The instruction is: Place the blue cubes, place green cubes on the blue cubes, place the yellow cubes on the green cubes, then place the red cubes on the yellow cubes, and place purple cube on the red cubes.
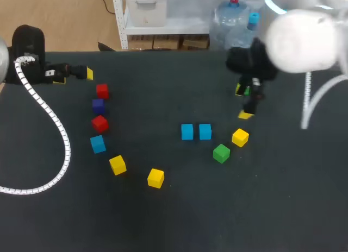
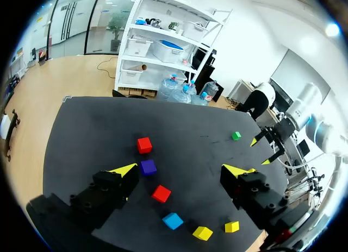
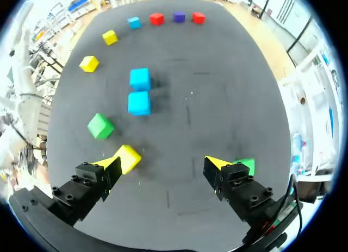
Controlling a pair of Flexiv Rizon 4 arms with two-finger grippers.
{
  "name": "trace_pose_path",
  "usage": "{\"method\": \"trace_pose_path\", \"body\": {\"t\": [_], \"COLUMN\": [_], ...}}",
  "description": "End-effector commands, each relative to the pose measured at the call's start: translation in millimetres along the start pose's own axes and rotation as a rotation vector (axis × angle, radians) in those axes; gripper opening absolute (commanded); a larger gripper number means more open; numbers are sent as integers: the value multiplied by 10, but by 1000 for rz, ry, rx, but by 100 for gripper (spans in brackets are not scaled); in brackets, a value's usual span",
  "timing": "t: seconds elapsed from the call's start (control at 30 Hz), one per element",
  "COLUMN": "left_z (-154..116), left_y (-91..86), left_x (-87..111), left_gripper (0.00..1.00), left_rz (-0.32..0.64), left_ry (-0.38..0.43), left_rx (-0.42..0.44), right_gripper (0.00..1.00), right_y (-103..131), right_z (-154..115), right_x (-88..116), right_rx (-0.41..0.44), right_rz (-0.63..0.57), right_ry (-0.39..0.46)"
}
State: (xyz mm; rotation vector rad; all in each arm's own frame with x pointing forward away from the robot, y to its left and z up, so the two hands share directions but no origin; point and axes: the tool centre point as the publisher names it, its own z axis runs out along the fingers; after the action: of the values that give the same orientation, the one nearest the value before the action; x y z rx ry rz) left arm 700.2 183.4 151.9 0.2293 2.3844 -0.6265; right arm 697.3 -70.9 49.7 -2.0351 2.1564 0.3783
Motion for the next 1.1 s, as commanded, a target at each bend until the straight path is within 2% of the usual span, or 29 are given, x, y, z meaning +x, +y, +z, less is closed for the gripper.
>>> {"method": "trace_pose_path", "body": {"t": [0.03, 0.1, 0.17, 0.23, 0.9, 1.1], "left_z": [3, 3, 3, 3, 3, 3], "left_y": [15, 15, 15, 15, 15, 15], "left_x": [9, 9, 9, 9, 9, 9], "left_gripper": [100, 100, 100, 100, 100, 100], "left_rz": [1, 1, 1, 1, 1, 1], "left_ry": [-5, -5, -5, -5, -5, -5], "left_rx": [6, 6, 6, 6, 6, 6], "right_gripper": [100, 100, 100, 100, 100, 100], "right_y": [61, 74, 94, 120, 120, -82], "right_z": [-100, -123, -137, -156, -156, -155], "right_x": [436, 509, 539, 589, 589, 339], "right_rx": [-57, -68, -98, -94, -94, -41], "right_rz": [-65, -72, -114, -117, -117, -52], "right_ry": [-321, -358, -365, -371, -371, -329]}}
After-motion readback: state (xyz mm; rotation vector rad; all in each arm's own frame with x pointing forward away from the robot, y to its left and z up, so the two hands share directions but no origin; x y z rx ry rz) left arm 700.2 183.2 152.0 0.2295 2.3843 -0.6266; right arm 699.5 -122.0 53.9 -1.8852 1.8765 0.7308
